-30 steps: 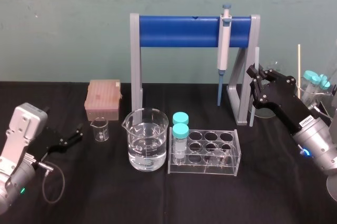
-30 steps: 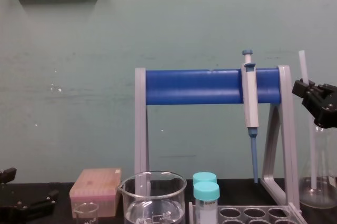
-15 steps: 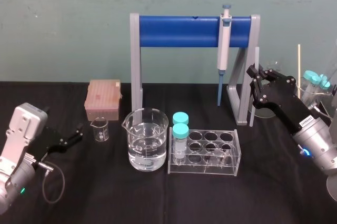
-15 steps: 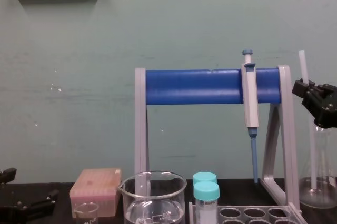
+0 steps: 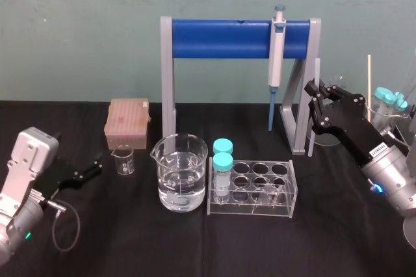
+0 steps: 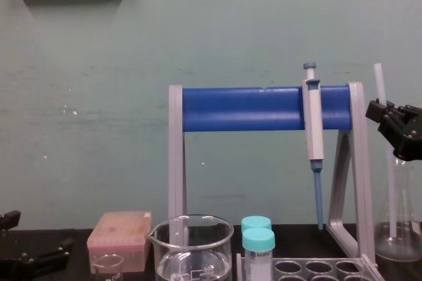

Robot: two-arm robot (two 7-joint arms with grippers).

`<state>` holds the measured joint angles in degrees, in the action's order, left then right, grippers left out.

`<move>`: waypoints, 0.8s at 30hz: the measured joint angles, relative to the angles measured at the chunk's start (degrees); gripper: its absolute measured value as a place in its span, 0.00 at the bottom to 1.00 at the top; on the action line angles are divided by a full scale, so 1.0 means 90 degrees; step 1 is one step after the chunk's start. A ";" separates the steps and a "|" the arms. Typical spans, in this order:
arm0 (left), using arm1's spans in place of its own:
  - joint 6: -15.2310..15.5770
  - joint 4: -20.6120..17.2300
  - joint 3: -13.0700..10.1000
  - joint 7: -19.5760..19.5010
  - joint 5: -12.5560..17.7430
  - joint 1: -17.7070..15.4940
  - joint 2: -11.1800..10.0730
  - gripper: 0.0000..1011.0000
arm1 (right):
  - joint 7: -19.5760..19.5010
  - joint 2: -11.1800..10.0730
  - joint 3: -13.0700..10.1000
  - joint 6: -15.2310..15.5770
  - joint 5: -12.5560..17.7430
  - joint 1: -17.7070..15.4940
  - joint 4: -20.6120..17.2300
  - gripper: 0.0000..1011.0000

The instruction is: Pick up the stirring rod with one hand, then place it down.

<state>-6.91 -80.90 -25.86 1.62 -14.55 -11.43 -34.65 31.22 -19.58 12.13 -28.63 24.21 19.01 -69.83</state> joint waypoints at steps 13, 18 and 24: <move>0.0000 0.0000 0.0000 0.0000 0.0000 0.0000 0.0000 0.99 | 0.0000 0.0000 0.0000 0.0000 0.0000 0.0000 0.0000 0.07; 0.0000 0.0000 0.0000 0.0000 0.0000 0.0000 0.0000 0.99 | 0.0032 0.0001 -0.0013 0.0014 0.0001 -0.0001 -0.0004 0.07; 0.0000 0.0000 0.0000 0.0000 0.0000 0.0000 0.0000 0.99 | 0.0327 -0.0024 -0.0067 0.0112 0.0177 -0.0062 -0.0117 0.07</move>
<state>-6.91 -80.90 -25.86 1.62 -14.55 -11.43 -34.65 34.16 -19.80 11.52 -27.63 25.81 18.46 -70.89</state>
